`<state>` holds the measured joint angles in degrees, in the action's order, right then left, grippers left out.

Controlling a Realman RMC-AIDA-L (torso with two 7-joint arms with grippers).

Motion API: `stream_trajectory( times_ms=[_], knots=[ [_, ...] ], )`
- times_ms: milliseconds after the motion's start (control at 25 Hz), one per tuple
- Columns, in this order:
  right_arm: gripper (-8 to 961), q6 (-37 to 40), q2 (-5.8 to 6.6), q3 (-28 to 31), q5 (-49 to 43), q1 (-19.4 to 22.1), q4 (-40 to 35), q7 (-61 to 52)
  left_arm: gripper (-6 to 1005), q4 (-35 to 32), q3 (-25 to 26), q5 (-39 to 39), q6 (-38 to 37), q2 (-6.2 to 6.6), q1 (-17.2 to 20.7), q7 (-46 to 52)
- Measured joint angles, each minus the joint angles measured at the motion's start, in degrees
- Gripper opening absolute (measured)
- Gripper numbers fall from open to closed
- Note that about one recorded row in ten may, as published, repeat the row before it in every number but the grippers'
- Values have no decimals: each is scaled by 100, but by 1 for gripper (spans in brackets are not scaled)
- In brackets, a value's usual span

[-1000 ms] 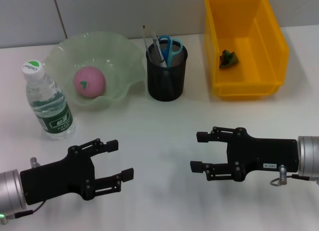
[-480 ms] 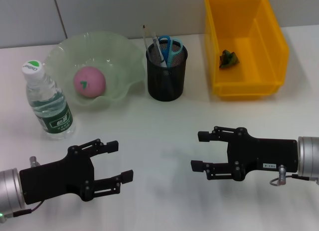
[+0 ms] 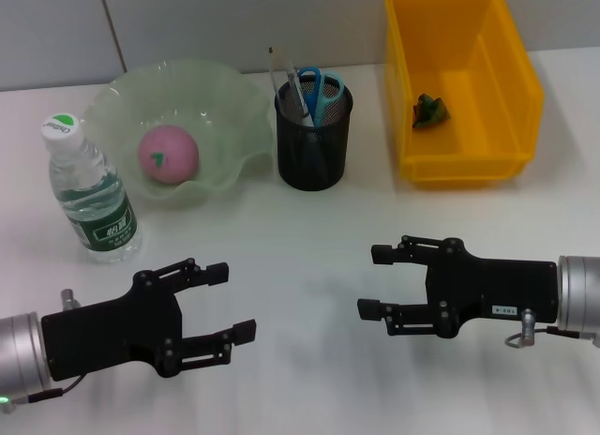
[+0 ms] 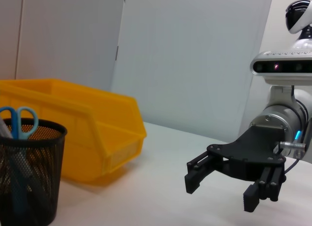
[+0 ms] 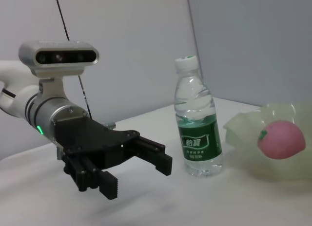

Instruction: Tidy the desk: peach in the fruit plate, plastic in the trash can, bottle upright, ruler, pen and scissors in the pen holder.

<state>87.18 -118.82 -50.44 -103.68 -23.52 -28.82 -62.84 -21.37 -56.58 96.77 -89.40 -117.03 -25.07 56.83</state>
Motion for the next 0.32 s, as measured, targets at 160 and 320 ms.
stream_trajectory(
  times_ms=[160,320],
  knots=[
    [789,-13,-1,5,2,4,0,24,824,-9,-26,-2,3,-31,-76,-3],
    [789,-12,-1,20,8,-1,0,44,824,3,-51,-1,38,-64,-126,-11]
  ],
)
